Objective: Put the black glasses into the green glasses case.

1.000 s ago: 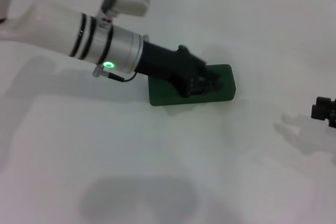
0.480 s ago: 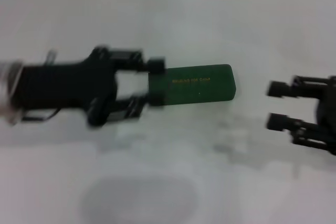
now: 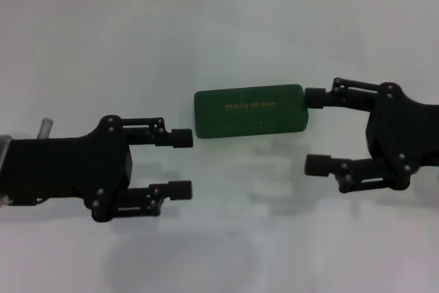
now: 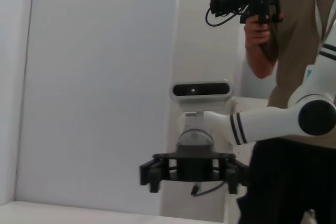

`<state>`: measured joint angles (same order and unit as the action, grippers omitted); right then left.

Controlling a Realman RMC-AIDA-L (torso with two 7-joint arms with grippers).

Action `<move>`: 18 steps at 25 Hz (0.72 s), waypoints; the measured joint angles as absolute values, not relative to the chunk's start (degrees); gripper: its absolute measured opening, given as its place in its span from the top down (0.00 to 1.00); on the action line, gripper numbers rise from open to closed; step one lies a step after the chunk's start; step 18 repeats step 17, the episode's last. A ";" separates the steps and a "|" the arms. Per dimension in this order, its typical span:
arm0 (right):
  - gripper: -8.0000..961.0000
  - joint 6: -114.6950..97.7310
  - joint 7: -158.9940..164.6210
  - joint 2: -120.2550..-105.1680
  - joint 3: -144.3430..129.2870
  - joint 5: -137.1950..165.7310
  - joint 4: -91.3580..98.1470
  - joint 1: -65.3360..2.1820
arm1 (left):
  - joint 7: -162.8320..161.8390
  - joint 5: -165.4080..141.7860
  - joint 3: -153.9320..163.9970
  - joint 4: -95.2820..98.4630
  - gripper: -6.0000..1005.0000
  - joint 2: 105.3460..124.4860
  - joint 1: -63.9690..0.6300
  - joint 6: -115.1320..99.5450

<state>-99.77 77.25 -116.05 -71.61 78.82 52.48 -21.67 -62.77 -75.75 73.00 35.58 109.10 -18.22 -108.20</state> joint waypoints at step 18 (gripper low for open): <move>0.12 -99.48 76.80 -116.19 -75.35 77.77 50.09 -23.07 | -62.41 -76.21 69.16 33.23 0.38 109.90 -18.68 -108.23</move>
